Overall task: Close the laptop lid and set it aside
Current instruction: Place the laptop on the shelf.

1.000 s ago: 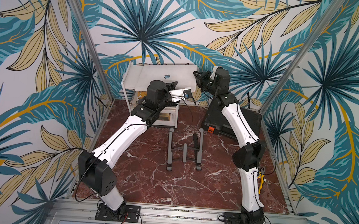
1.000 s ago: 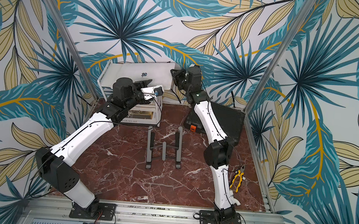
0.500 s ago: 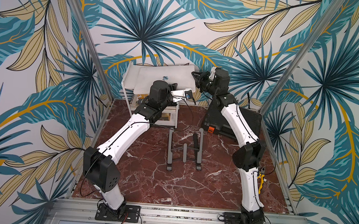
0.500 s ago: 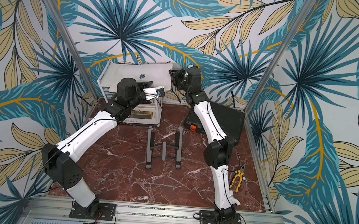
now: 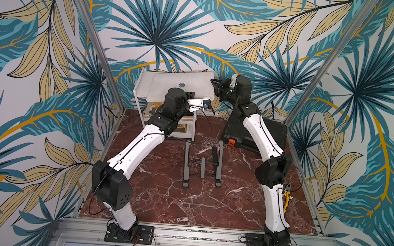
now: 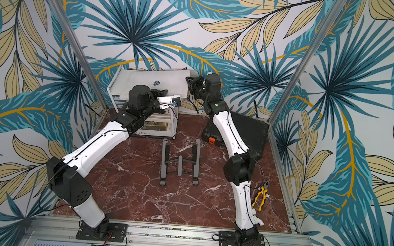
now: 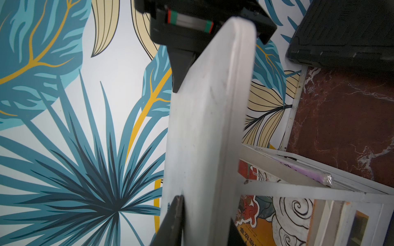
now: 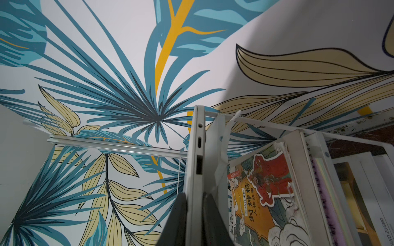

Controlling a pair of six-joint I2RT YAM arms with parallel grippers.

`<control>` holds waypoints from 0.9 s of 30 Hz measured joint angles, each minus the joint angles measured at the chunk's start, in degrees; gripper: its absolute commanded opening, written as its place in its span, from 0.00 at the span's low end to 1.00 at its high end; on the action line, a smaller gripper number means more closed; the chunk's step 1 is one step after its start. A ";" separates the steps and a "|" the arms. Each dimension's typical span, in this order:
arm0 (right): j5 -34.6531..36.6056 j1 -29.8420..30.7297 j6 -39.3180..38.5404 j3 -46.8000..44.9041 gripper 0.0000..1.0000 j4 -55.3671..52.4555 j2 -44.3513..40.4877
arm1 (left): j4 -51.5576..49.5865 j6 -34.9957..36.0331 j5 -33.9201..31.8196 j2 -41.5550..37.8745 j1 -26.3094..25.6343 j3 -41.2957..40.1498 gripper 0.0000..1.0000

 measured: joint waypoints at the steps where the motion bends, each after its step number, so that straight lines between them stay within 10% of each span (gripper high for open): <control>1: -0.04 -0.02 -0.02 0.00 0.24 0.04 0.00 | 0.15 0.15 -0.24 0.00 0.00 0.00 0.15; 27: -2.01 -0.85 -3.91 -1.57 0.45 1.75 0.09 | 4.70 1.90 -5.29 2.89 0.39 2.16 0.12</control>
